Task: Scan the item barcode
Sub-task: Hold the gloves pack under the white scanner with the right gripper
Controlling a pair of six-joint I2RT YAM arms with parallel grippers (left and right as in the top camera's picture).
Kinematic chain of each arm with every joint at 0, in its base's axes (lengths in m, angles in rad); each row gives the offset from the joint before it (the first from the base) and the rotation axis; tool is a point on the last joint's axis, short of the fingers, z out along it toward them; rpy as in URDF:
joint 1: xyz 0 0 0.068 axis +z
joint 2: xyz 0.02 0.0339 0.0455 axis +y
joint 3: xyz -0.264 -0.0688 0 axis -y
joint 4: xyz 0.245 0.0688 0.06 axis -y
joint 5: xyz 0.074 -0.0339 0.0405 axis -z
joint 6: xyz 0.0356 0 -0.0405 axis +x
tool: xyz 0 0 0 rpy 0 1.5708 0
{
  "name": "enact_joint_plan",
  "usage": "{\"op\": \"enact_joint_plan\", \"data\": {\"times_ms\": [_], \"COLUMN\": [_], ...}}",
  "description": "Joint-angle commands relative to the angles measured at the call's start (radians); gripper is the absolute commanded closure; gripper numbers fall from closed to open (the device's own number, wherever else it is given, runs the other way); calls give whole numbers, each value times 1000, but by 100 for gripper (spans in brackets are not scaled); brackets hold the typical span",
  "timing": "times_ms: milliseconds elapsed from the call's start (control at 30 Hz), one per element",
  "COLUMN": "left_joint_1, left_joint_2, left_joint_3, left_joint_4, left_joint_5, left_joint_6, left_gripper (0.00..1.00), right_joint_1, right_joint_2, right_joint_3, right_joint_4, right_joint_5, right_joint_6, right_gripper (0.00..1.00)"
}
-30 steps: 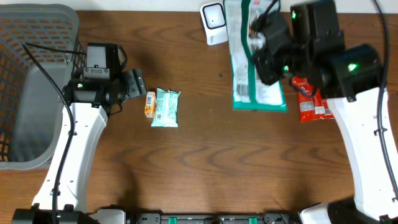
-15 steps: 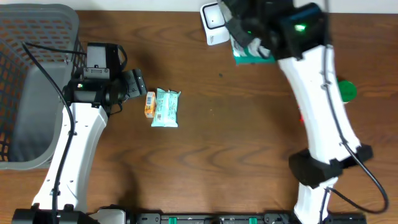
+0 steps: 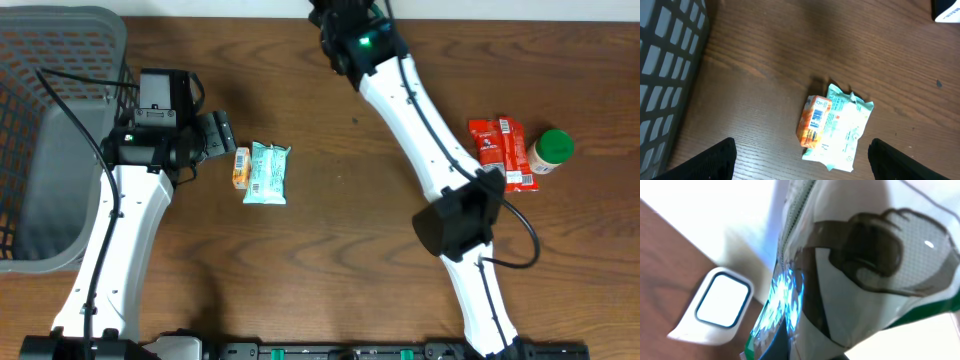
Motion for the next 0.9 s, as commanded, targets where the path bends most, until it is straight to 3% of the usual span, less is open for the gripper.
{"op": "enact_joint_plan", "data": {"times_ms": [0, 167, 433, 867], "left_joint_1": [1, 1, 1, 1], "left_joint_2": [3, 3, 3, 3], "left_joint_3": [13, 13, 13, 13], "left_joint_4": [-3, -3, -3, -3], "left_joint_5": [-12, -12, -12, -12], "left_joint_6": [-2, -2, -2, -2], "left_gripper": [15, 15, 15, 15], "right_joint_1": [18, 19, 23, 47], "right_joint_2": [68, 161, 254, 350], "right_joint_3": [18, 18, 17, 8], "right_joint_4": [90, 253, 528, 545], "right_joint_5": [82, 140, 172, 155], "right_joint_6": [-129, -295, -344, -342], "right_gripper": [99, 99, 99, 99]}}
